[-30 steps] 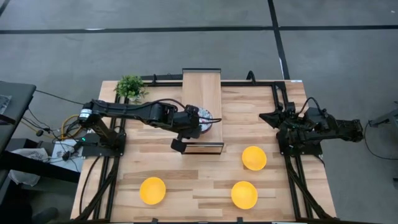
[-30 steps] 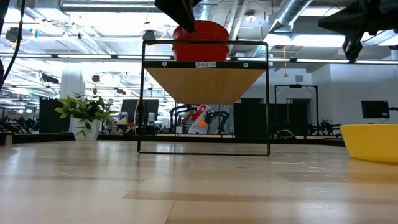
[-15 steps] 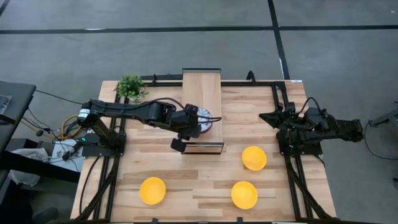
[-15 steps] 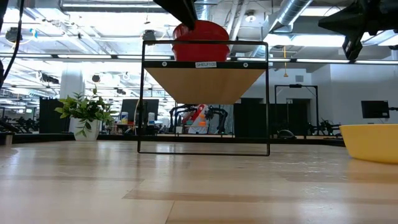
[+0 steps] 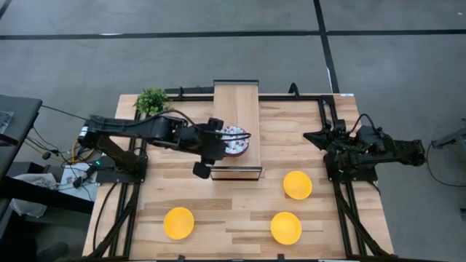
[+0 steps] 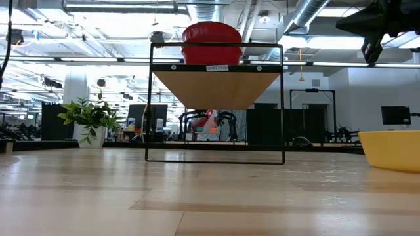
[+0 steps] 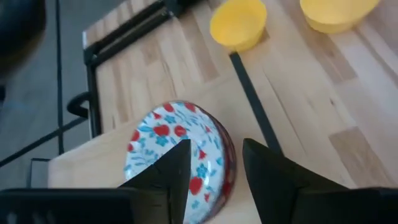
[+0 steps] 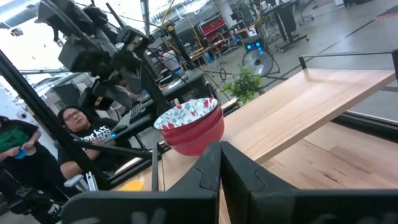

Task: Pick & Place Mini bowls
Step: Stack the white patterned bowl on the white patterned bowls on the shelf

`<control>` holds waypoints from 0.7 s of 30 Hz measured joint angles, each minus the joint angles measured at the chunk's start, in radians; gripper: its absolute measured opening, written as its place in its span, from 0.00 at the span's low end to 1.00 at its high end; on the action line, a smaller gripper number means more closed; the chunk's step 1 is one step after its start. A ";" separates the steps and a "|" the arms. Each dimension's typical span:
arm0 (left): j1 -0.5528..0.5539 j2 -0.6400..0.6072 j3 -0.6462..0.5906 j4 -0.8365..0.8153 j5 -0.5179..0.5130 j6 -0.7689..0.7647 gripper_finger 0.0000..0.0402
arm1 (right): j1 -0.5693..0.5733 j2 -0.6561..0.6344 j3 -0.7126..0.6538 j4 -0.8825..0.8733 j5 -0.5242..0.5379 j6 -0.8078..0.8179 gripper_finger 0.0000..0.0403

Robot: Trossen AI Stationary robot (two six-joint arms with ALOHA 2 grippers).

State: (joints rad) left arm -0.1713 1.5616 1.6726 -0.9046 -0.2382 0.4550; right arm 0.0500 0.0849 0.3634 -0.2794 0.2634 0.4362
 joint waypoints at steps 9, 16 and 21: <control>0.028 0.026 -0.103 0.097 -0.041 0.000 0.30 | 0.001 0.000 0.000 0.003 0.000 0.000 0.00; 0.020 0.024 -0.144 0.150 -0.054 -0.023 0.29 | 0.001 0.000 0.000 -0.001 0.000 0.000 0.00; 0.021 0.024 -0.165 0.157 -0.053 -0.026 0.29 | 0.001 0.000 0.000 -0.004 0.000 0.000 0.00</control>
State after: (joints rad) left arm -0.1505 1.5860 1.5078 -0.7476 -0.2917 0.4290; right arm 0.0505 0.0849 0.3634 -0.2836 0.2634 0.4362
